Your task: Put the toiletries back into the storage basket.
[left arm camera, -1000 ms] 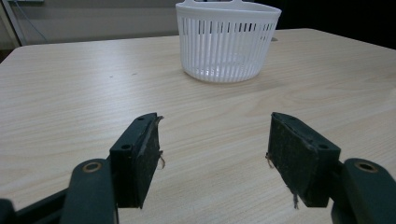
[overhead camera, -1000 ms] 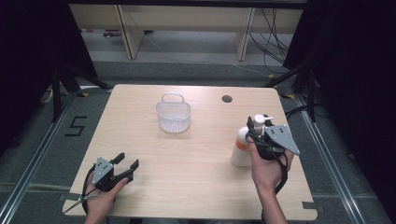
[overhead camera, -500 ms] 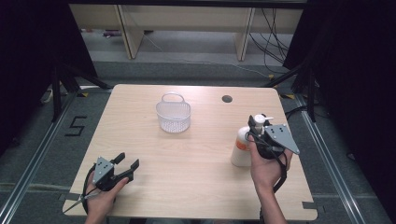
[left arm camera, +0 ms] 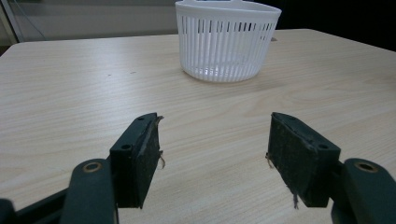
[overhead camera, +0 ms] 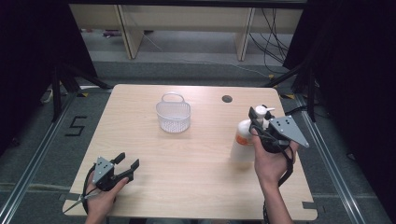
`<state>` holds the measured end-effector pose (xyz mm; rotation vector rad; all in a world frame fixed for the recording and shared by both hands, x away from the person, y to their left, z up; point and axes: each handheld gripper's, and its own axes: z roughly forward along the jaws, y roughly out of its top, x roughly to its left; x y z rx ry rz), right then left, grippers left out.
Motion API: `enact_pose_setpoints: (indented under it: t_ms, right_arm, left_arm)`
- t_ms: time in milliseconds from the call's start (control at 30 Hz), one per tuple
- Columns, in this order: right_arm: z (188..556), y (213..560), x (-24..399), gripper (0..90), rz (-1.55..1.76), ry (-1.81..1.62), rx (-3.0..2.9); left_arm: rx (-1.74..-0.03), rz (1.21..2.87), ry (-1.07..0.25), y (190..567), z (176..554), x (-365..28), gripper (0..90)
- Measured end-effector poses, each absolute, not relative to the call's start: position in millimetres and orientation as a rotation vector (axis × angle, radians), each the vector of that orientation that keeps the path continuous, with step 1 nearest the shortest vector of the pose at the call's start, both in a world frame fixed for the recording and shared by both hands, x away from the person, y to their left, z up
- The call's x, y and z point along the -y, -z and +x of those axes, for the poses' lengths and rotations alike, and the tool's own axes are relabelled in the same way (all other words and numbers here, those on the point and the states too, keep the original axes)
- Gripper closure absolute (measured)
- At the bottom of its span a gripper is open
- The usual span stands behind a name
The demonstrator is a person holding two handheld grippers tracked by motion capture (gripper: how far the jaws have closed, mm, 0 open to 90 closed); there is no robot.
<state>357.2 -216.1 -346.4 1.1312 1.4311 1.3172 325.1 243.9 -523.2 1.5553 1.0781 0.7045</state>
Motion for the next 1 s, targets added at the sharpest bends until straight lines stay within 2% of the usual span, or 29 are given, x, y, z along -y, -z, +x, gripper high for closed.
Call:
enact_pose_setpoints:
  t_ms: [1000]
  right_arm:
    - [363,336,199,59.8,1.091,-1.364,-1.454]
  left_arm:
    - [-1.064,1.558,-0.721,524,324,-241,33.9]
